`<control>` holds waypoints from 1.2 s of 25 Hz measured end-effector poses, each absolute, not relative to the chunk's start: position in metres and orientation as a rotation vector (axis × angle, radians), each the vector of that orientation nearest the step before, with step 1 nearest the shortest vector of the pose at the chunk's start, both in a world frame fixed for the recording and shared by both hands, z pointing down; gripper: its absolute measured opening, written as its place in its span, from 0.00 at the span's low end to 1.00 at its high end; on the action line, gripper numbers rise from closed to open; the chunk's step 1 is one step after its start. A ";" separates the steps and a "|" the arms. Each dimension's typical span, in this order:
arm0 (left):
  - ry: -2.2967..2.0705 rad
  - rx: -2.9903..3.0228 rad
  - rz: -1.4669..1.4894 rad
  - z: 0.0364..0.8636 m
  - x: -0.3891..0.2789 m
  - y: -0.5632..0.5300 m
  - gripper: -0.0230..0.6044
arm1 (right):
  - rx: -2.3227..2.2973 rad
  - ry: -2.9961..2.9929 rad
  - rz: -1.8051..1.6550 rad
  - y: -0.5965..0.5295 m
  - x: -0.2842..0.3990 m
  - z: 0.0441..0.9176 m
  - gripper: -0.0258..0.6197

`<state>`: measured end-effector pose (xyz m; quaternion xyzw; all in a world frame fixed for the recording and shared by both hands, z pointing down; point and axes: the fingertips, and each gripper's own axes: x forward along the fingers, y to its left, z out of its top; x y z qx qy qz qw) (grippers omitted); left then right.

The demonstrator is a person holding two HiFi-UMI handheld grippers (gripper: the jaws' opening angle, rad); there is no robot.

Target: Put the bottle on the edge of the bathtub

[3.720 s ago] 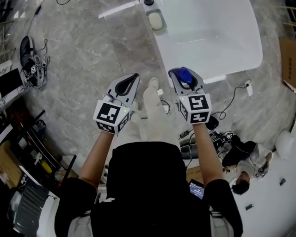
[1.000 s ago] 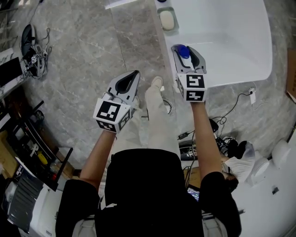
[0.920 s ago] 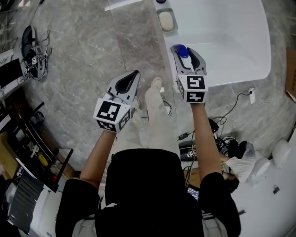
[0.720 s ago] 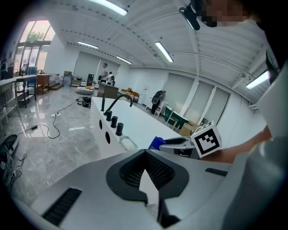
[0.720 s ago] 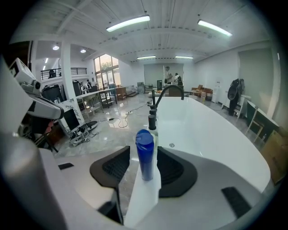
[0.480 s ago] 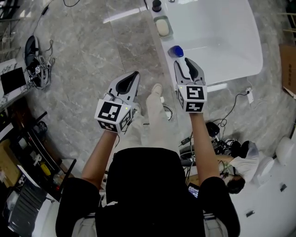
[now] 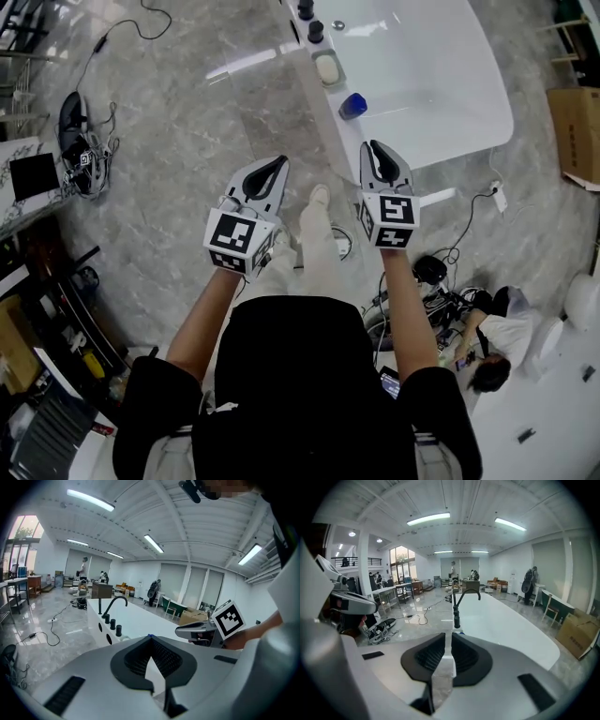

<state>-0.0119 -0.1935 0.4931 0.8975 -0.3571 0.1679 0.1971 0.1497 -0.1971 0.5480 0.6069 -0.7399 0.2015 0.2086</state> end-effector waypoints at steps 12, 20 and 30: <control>-0.967 2.609 0.399 0.433 -0.053 -0.116 0.06 | 1.786 -2.041 0.519 -0.099 0.103 0.489 0.11; -0.976 2.649 0.313 0.395 -0.083 -0.079 0.06 | 1.878 -2.061 0.463 -0.051 0.066 0.443 0.10; -0.943 2.701 0.259 0.354 -0.090 -0.050 0.06 | 1.879 -2.095 0.347 -0.023 0.048 0.391 0.10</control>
